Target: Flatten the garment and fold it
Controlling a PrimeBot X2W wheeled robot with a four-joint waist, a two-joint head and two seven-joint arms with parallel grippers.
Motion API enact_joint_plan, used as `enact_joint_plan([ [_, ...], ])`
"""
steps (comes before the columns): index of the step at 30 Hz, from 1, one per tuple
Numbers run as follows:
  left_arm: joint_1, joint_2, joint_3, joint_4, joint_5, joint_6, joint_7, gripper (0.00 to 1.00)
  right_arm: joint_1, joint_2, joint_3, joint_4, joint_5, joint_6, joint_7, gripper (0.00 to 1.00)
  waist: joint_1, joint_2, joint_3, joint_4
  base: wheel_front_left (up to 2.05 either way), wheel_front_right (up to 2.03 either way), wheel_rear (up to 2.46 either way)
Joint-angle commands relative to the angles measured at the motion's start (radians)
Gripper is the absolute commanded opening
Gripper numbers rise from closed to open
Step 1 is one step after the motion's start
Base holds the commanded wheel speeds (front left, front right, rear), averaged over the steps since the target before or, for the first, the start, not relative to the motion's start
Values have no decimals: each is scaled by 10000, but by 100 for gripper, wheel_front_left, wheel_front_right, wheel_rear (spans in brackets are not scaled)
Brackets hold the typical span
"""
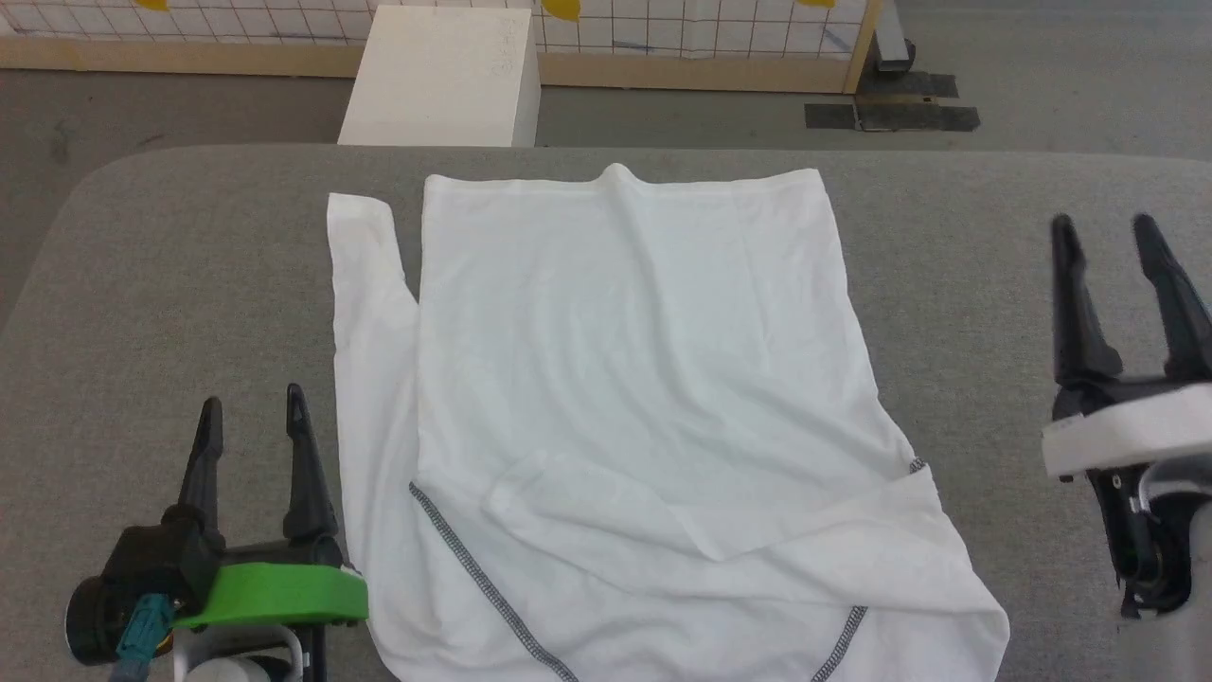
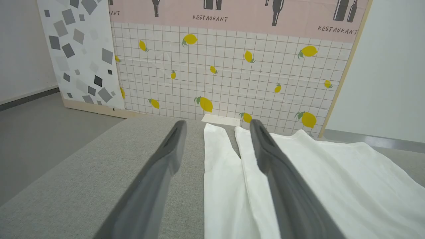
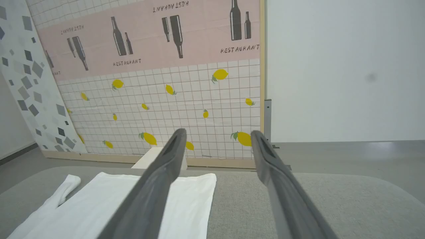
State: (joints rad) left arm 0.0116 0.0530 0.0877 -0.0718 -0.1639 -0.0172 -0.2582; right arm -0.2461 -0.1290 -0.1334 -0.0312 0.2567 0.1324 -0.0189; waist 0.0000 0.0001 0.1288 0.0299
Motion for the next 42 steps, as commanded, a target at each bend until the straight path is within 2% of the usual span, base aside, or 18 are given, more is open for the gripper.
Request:
enact_joint_plan([
  [1,-151,-7,-29,85,32,-59,-36,100,411,235,-279,-81,-110,-17,-365,100,0,-1,-1,24,0,0,0],
  [5,-255,-13,-149,277,-11,-90,-36,100,1355,576,-757,-126,-382,-17,-1197,100,0,-1,-2,48,0,0,0],
  [10,-716,22,-274,770,-16,-209,-36,100,2071,750,-926,-39,-400,-17,-1514,100,0,-1,123,66,0,0,0],
  [17,-3375,814,-455,2351,-379,-738,931,100,1979,783,-957,-272,-129,-17,-1520,100,0,-1,968,94,0,0,0],
  [24,-7189,2399,-590,4333,-1087,-1053,3735,100,1223,785,-773,-912,-33,-17,-1254,100,0,-1,2591,-199,0,0,0],
  [30,-9592,3170,-812,5238,-1909,-1110,6490,100,629,786,-766,-1536,-28,-17,-1128,100,0,-1,4044,-444,0,0,0],
  [35,-10362,3491,-897,5626,-2666,-1071,8813,100,347,786,-741,-1872,168,-17,-1188,100,0,-1,4976,-694,0,0,0],
  [42,-10363,4005,-902,5466,-2646,-311,11002,100,237,787,-884,-2295,340,-17,-1418,100,0,-1,5780,-867,0,0,0],
])
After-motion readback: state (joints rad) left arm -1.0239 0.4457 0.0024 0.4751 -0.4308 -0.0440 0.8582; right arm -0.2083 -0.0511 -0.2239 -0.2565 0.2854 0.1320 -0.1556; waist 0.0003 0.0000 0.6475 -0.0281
